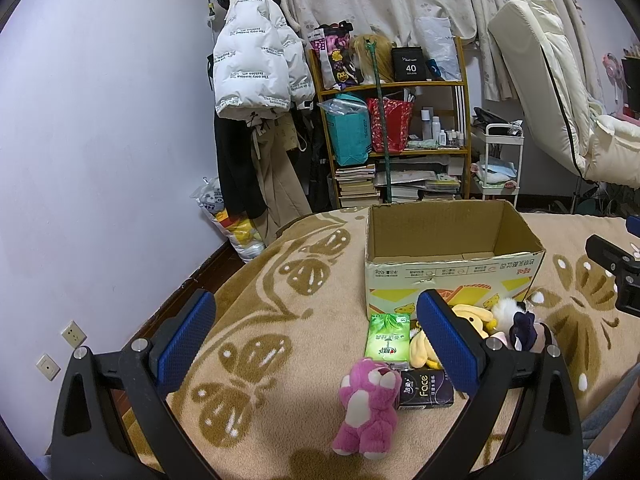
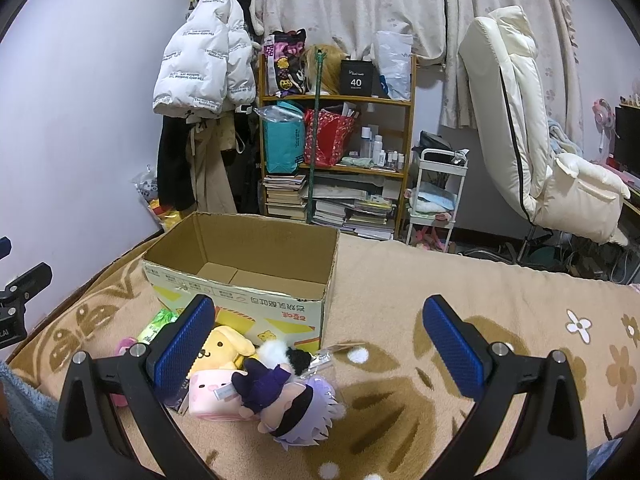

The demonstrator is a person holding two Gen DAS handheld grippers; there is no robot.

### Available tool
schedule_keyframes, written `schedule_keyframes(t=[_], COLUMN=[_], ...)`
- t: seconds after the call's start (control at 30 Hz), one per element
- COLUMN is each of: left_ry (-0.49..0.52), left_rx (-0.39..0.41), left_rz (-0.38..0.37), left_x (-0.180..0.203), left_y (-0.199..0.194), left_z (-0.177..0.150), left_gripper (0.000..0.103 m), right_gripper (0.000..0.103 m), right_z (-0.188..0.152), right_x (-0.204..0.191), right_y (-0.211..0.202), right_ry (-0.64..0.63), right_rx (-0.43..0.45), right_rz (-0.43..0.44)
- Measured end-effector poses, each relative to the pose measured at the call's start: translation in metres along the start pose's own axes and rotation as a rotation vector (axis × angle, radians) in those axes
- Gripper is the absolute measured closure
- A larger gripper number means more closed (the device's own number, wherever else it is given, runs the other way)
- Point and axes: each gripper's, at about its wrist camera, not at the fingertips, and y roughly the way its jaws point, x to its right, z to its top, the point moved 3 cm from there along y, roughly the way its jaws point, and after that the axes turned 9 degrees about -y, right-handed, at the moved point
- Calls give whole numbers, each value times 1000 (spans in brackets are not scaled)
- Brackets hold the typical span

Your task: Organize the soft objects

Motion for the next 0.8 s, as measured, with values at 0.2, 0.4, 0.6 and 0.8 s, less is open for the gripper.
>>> schedule_keyframes(t=[0.2, 0.4, 0.6, 0.8], left_ry=[1, 2, 2, 3], left_rx=[-1, -1, -1, -1], left_rz=[2, 2, 2, 1], left_x=[0, 0, 0, 0], left_y=[0, 0, 1, 1], left_z=[0, 0, 0, 0], left_gripper=[3, 3, 3, 3], right_gripper=[0, 0, 0, 0], right_z=[0, -1, 0, 0], right_x=[1, 1, -2, -1], right_y=[0, 0, 0, 0], right_ry=[-2, -3, -4, -3], right_rx=[0, 0, 0, -1], right_rz=[0, -3, 0, 0])
